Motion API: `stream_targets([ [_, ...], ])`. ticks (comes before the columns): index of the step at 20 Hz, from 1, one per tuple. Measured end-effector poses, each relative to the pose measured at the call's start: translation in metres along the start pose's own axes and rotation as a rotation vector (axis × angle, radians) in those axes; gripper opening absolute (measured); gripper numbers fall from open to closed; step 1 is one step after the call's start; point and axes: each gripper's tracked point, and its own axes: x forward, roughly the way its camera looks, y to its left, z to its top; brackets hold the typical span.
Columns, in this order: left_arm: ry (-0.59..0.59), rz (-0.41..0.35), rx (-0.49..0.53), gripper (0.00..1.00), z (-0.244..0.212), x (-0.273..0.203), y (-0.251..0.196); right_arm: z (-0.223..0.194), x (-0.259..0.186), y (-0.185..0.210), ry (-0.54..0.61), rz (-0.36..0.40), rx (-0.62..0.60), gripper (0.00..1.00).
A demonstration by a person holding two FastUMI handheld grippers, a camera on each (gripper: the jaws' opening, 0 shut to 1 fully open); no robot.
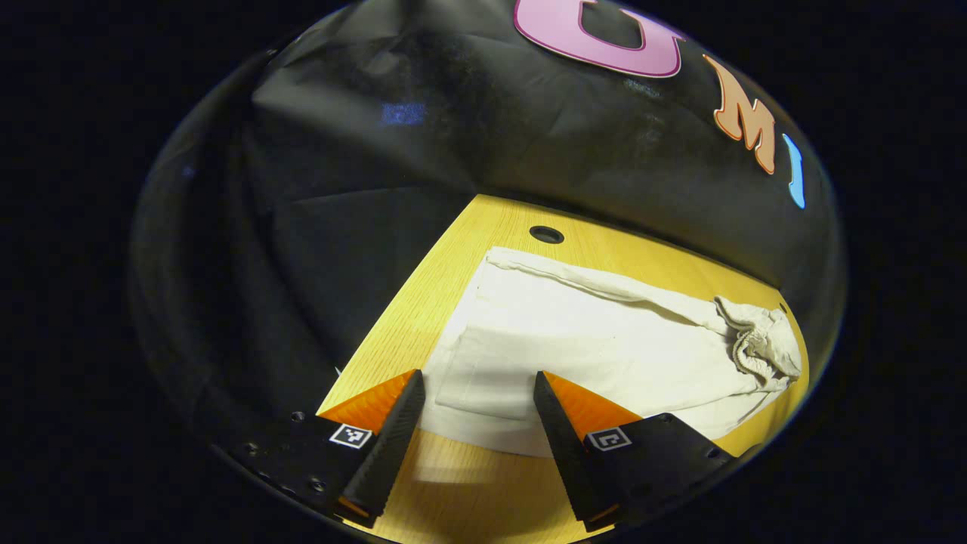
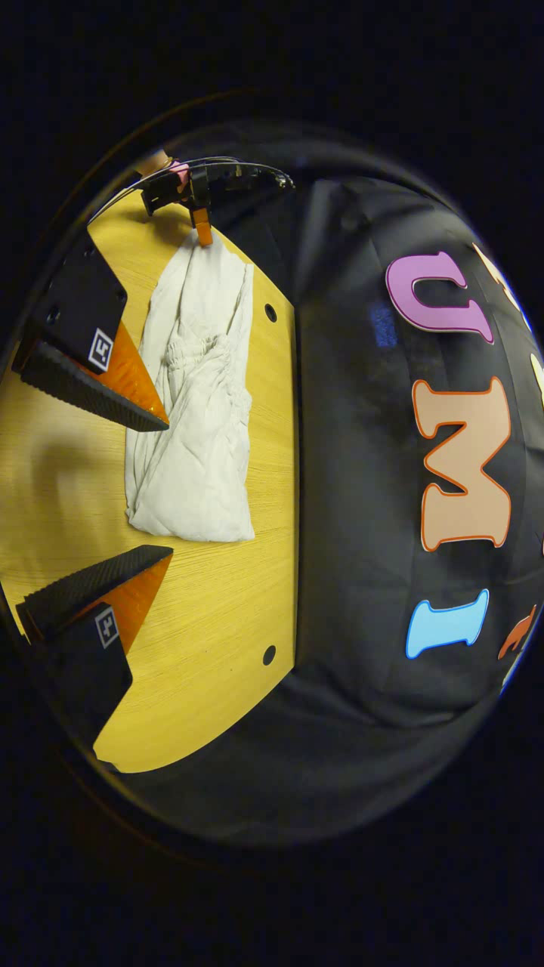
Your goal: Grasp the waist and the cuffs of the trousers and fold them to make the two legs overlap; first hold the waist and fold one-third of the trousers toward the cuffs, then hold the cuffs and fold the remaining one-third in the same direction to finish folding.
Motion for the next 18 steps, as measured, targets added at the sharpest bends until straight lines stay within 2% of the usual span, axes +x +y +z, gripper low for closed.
stream_targets([
  [1, -0.005, 0.009, -0.004, 0.84, 0.001, 0.001, 0.002, 0.002, -0.001, 0.002, -0.005, 0.005, 0.002, 0.96],
  [2, -0.011, 0.029, -0.004, 0.82, 0.001, 0.003, 0.006, 0.004, -0.002, 0.003, -0.009, 0.008, -0.003, 0.92],
  [4, -0.022, 0.051, -0.012, 0.54, 0.001, 0.003, 0.013, 0.004, -0.003, 0.004, -0.008, 0.008, -0.035, 0.92],
  [5, -0.03, 0.036, -0.021, 0.4, 0.003, 0.003, 0.008, 0.006, -0.005, 0.006, -0.011, 0.012, -0.051, 0.97],
  [6, -0.027, 0.023, -0.032, 0.34, 0.001, 0.003, 0.004, 0.008, -0.006, 0.007, -0.016, 0.017, -0.062, 0.92],
  [7, -0.028, 0.016, -0.037, 0.16, 0.0, 0.003, 0.002, 0.009, -0.007, 0.009, -0.018, 0.021, -0.068, 0.92],
  [9, -0.031, 0.009, -0.038, 0.05, 0.001, 0.004, 0.001, 0.009, -0.009, 0.008, -0.021, 0.021, -0.077, 0.97],
  [10, -0.037, 0.005, -0.037, 0.03, 0.003, 0.004, 0.0, 0.009, -0.009, 0.007, -0.021, 0.019, -0.082, 0.94],
  [11, -0.037, -0.001, -0.038, 0.0, 0.005, 0.003, -0.001, 0.009, -0.01, 0.006, -0.02, 0.018, -0.087, 0.96],
  [13, -0.018, -0.037, -0.062, 0.0, 0.002, -0.002, -0.009, 0.01, -0.012, 0.004, -0.019, 0.013, -0.101, 0.94],
  [14, -0.019, -0.068, -0.086, 0.0, 0.005, -0.005, -0.015, 0.01, -0.012, 0.004, -0.016, 0.012, -0.108, 0.96],
  [18, -0.071, -0.167, -0.205, 0.0, 0.027, -0.026, -0.043, 0.009, -0.01, 0.001, -0.008, 0.019, -0.108, 0.94],
])
